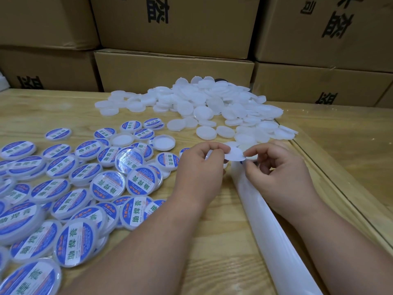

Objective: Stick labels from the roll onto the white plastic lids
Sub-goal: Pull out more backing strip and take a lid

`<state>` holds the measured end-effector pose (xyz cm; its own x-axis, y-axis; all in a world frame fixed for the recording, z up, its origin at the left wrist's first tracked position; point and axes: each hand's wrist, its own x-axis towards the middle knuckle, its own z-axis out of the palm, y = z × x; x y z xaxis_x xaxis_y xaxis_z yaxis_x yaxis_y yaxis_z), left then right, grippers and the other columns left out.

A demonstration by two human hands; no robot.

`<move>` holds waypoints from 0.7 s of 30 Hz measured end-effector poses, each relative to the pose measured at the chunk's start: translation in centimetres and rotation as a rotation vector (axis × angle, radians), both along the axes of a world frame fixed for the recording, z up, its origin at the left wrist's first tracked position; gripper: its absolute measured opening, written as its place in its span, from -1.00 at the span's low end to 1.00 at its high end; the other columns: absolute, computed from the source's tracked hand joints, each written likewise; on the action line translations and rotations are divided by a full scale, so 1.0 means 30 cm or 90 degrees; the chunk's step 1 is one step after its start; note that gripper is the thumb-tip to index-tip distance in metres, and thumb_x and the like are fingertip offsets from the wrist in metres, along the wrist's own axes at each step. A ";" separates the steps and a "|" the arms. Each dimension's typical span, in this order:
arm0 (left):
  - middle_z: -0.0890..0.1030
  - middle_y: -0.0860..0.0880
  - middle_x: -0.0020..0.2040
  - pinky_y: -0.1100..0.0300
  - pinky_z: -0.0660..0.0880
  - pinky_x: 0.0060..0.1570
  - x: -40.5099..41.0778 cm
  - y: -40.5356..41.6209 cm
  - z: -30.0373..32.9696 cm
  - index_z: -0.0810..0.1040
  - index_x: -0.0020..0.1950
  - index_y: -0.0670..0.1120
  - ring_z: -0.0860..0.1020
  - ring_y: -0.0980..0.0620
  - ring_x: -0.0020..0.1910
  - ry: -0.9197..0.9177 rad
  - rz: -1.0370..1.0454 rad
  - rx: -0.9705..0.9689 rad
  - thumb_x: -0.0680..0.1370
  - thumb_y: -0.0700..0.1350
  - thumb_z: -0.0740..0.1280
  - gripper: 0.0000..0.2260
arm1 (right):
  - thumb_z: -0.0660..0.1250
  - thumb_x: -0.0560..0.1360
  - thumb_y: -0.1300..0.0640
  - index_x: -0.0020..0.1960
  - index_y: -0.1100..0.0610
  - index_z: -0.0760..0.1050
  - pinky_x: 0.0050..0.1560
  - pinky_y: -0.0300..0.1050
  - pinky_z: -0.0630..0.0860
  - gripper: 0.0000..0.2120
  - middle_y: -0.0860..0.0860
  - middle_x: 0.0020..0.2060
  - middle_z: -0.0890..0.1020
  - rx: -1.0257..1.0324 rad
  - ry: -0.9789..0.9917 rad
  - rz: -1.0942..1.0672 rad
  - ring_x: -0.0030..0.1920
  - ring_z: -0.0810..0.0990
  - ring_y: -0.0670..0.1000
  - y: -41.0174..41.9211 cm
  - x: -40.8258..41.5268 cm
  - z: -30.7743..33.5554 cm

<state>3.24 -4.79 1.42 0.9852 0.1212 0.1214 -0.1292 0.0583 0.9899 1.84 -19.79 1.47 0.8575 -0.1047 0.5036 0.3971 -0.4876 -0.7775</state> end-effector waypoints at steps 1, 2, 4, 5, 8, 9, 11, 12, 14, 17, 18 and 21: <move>0.67 0.12 -0.25 0.44 0.43 -0.39 0.000 0.001 0.001 0.69 -0.19 0.01 0.59 0.15 -0.33 0.000 -0.004 0.000 0.56 -0.23 0.28 -0.75 | 0.48 0.43 0.32 -0.17 -0.06 0.62 -0.27 -0.45 0.38 -0.74 -0.24 -0.25 0.51 -0.003 -0.004 0.002 -0.36 0.50 -0.16 0.001 0.000 0.001; 0.66 0.12 -0.26 0.43 0.43 -0.38 -0.002 0.000 0.003 0.69 -0.18 0.00 0.59 0.15 -0.33 -0.001 -0.009 0.001 0.57 -0.21 0.29 -0.76 | 0.49 0.43 0.31 -0.19 -0.05 0.62 -0.26 -0.45 0.38 -0.75 -0.20 -0.25 0.51 -0.009 -0.009 0.002 -0.35 0.50 -0.17 0.002 -0.001 0.002; 0.66 0.10 -0.23 0.41 0.44 -0.36 -0.010 0.000 0.011 0.69 -0.10 0.01 0.59 0.14 -0.31 -0.026 -0.032 -0.001 0.56 -0.13 0.29 -0.82 | 0.50 0.45 0.27 -0.20 -0.07 0.61 -0.25 -0.44 0.38 -0.76 -0.14 -0.26 0.51 -0.017 -0.013 -0.005 -0.32 0.50 -0.15 0.002 0.001 0.004; 0.65 0.06 -0.21 0.37 0.45 -0.34 -0.014 -0.001 0.014 0.67 -0.03 0.05 0.59 0.12 -0.30 -0.052 -0.046 0.007 0.54 -0.06 0.28 -0.84 | 0.50 0.45 0.26 -0.21 -0.08 0.61 -0.26 -0.44 0.38 -0.76 -0.11 -0.27 0.50 -0.015 -0.014 -0.011 -0.32 0.49 -0.15 0.001 0.002 0.005; 0.64 -0.02 -0.17 0.20 0.55 -0.17 -0.027 -0.006 0.024 0.49 0.20 0.33 0.60 0.02 -0.24 -0.133 -0.079 0.080 0.53 0.06 0.27 -0.73 | 0.48 0.47 0.24 -0.22 -0.08 0.60 -0.32 -0.43 0.38 -0.77 -0.11 -0.36 0.49 0.029 -0.008 -0.031 -0.37 0.46 -0.16 -0.007 0.004 0.005; 0.64 -0.02 -0.16 0.19 0.55 -0.13 -0.032 -0.010 0.032 0.43 0.20 0.38 0.61 0.02 -0.23 -0.148 -0.084 0.092 0.52 0.05 0.27 -0.69 | 0.47 0.48 0.24 -0.21 -0.05 0.60 -0.34 -0.43 0.38 -0.79 -0.15 -0.40 0.49 0.055 -0.003 -0.036 -0.39 0.45 -0.18 -0.011 0.004 0.005; 0.64 0.00 -0.16 0.24 0.54 -0.19 -0.046 -0.019 0.050 0.38 0.14 0.38 0.61 0.03 -0.23 -0.160 -0.073 0.087 0.49 -0.03 0.25 -0.66 | 0.44 0.50 0.25 -0.19 -0.01 0.59 -0.36 -0.43 0.40 -0.81 -0.18 -0.45 0.49 0.113 0.005 -0.047 -0.42 0.44 -0.20 -0.019 0.006 0.006; 0.65 0.01 -0.17 0.27 0.53 -0.25 -0.052 -0.025 0.059 0.36 0.10 0.34 0.63 0.03 -0.24 -0.154 -0.057 0.072 0.46 -0.06 0.23 -0.68 | 0.43 0.51 0.26 -0.19 0.01 0.58 -0.37 -0.42 0.40 -0.82 -0.18 -0.46 0.49 0.139 0.007 -0.053 -0.43 0.44 -0.20 -0.023 0.006 0.007; 0.68 0.02 -0.18 0.26 0.52 -0.38 -0.057 -0.042 0.072 0.34 0.03 0.22 0.67 0.03 -0.27 -0.110 -0.037 0.021 0.41 -0.06 0.20 -0.75 | 0.41 0.53 0.27 -0.19 0.03 0.57 -0.38 -0.42 0.41 -0.82 -0.17 -0.44 0.51 0.172 0.006 -0.064 -0.42 0.45 -0.20 -0.029 0.008 0.009; 0.71 0.02 -0.19 0.04 0.63 -0.38 -0.065 -0.083 0.073 0.41 -0.01 0.05 0.72 0.02 -0.25 0.007 -0.060 -0.071 0.34 -0.07 0.24 -0.77 | 0.39 0.54 0.27 -0.18 0.06 0.56 -0.37 -0.42 0.41 -0.83 -0.16 -0.42 0.52 0.194 0.008 -0.076 -0.42 0.47 -0.21 -0.031 0.012 0.009; 0.72 0.03 -0.18 -0.02 0.67 -0.31 -0.069 -0.095 0.065 0.46 -0.01 0.01 0.72 0.05 -0.23 0.042 -0.062 -0.093 0.32 -0.07 0.26 -0.75 | 0.39 0.54 0.27 -0.17 0.07 0.56 -0.36 -0.42 0.41 -0.84 -0.16 -0.42 0.52 0.198 0.009 -0.080 -0.41 0.47 -0.21 -0.031 0.014 0.009; 0.72 0.09 -0.16 0.00 0.70 -0.18 -0.073 -0.107 0.016 0.59 -0.05 -0.06 0.71 0.15 -0.19 0.066 -0.038 -0.118 0.36 -0.12 0.31 -0.81 | 0.39 0.54 0.27 -0.17 0.09 0.55 -0.37 -0.44 0.39 -0.85 -0.18 -0.44 0.51 0.207 0.004 -0.092 -0.43 0.45 -0.23 -0.031 0.017 0.009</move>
